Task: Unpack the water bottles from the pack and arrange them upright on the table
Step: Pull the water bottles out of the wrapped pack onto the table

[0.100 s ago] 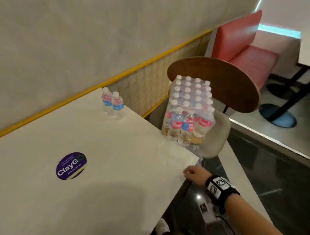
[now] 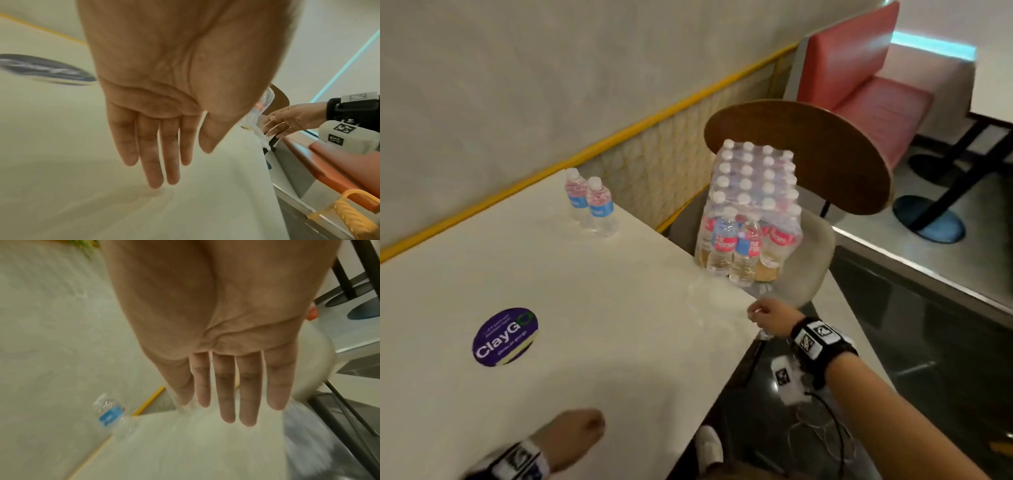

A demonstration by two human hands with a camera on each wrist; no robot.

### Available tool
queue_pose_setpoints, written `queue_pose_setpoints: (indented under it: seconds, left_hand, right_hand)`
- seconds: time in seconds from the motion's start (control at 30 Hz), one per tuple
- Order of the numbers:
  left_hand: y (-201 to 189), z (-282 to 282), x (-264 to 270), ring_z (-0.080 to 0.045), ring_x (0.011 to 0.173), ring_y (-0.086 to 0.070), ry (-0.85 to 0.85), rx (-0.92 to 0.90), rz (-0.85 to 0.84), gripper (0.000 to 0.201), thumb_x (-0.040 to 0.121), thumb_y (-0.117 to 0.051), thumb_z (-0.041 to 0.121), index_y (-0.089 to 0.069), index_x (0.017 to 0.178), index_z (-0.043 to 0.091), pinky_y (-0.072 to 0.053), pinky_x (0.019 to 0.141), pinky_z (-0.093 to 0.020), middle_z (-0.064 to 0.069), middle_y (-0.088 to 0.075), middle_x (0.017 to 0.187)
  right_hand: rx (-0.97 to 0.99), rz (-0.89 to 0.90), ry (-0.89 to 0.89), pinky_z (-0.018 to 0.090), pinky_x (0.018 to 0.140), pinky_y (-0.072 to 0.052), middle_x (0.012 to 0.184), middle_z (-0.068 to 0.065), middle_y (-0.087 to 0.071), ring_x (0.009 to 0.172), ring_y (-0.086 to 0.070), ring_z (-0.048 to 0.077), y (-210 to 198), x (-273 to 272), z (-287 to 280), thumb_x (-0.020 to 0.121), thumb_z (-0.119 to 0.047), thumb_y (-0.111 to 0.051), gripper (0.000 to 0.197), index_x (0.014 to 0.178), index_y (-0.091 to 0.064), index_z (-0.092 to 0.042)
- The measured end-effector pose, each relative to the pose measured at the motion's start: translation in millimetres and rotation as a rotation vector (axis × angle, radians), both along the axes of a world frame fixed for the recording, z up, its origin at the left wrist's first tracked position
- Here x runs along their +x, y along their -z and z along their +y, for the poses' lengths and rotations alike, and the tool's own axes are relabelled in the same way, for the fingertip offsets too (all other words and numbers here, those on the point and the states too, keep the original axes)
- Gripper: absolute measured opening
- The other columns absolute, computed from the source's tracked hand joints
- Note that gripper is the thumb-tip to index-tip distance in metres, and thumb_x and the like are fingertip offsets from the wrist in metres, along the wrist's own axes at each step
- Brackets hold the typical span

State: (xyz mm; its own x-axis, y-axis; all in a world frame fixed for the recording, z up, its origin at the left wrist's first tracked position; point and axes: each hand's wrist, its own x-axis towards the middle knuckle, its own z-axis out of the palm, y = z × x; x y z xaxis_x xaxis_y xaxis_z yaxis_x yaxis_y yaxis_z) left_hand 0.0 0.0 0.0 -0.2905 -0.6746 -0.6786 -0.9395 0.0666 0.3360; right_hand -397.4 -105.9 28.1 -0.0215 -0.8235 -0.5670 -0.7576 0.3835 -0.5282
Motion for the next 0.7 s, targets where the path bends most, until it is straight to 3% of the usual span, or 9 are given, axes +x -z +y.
queue_pose_setpoints:
  seconds: [0.07,0.13,0.2,0.33,0.43,0.5,0.6,0.7]
  left_hand:
    - [-13,-55,-39,-0.015,0.11,-0.06,-0.087,-0.03,0.066,0.026,0.096,-0.049,0.035,-0.061,0.115,0.021,-0.042,0.092,-0.02,0.002,-0.065,0.116]
    - [-12,-107,-79,-0.021,0.105,-0.062,-0.144,-0.099,0.16,0.025,0.095,-0.053,0.025,-0.061,0.115,0.015,-0.043,0.086,-0.021,-0.003,-0.065,0.109]
    - [-20,-149,-122,-0.023,0.101,-0.061,-0.238,-0.151,0.234,0.026,0.093,-0.056,0.023,-0.06,0.117,0.013,-0.041,0.084,-0.022,-0.007,-0.064,0.108]
    - [-40,-208,-193,-0.026,0.111,-0.058,-0.331,-0.272,0.368,0.037,0.091,-0.06,0.025,-0.054,0.125,0.012,-0.044,0.089,-0.028,-0.007,-0.062,0.119]
    - [-50,-233,-229,-0.026,0.114,-0.059,-0.33,-0.309,0.495,0.049,0.086,-0.067,0.023,-0.049,0.13,0.012,-0.044,0.092,-0.029,-0.006,-0.06,0.125]
    - [-57,-244,-244,-0.025,0.117,-0.057,-0.342,-0.332,0.564,0.055,0.083,-0.07,0.019,-0.046,0.132,0.011,-0.044,0.095,-0.03,-0.007,-0.058,0.128]
    - [-61,-259,-254,-0.025,0.114,-0.058,-0.419,-0.312,0.542,0.056,0.081,-0.073,0.019,-0.046,0.13,0.008,-0.042,0.091,-0.027,-0.009,-0.059,0.127]
    - [-60,-269,-254,-0.025,0.11,-0.06,-0.443,-0.303,0.504,0.059,0.079,-0.075,0.026,-0.044,0.128,0.009,-0.043,0.086,-0.027,-0.008,-0.06,0.124]
  right_hand:
    - [-0.071,-0.038,0.075,0.03,0.076,-0.051,0.083,0.001,-0.06,0.081,-0.057,0.018,-10,-11,-24,0.09,-0.023,-0.061,0.017,0.103,-0.064,-0.013]
    - [-0.12,-0.035,0.091,0.029,0.079,-0.046,0.088,0.002,-0.06,0.086,-0.056,0.019,-15,-20,-42,0.089,-0.018,-0.06,0.022,0.108,-0.065,-0.009]
    - [-0.14,-0.034,0.113,0.028,0.081,-0.046,0.099,0.006,-0.062,0.092,-0.059,0.021,-20,-27,-59,0.089,-0.015,-0.06,0.025,0.113,-0.062,-0.009]
    - [-0.125,-0.085,0.196,0.035,0.091,-0.051,0.12,0.011,-0.06,0.102,-0.061,0.026,-16,-35,-85,0.085,-0.017,-0.066,0.048,0.13,-0.049,-0.009]
    - [-0.165,-0.129,0.26,0.042,0.098,-0.048,0.133,0.014,-0.052,0.116,-0.056,0.029,-14,-36,-98,0.082,-0.018,-0.071,0.064,0.138,-0.04,-0.01]
    - [-0.191,-0.158,0.279,0.041,0.103,-0.044,0.139,0.009,-0.046,0.125,-0.049,0.027,-15,-37,-106,0.08,-0.02,-0.073,0.072,0.141,-0.035,-0.01]
    - [-0.246,-0.203,0.265,0.034,0.103,-0.04,0.139,0.005,-0.047,0.127,-0.046,0.023,-15,-36,-115,0.078,-0.02,-0.076,0.077,0.142,-0.034,-0.012]
    - [-0.213,-0.285,0.294,0.031,0.097,-0.044,0.128,0.008,-0.058,0.114,-0.055,0.019,-12,-28,-125,0.076,-0.014,-0.077,0.066,0.134,-0.045,-0.009]
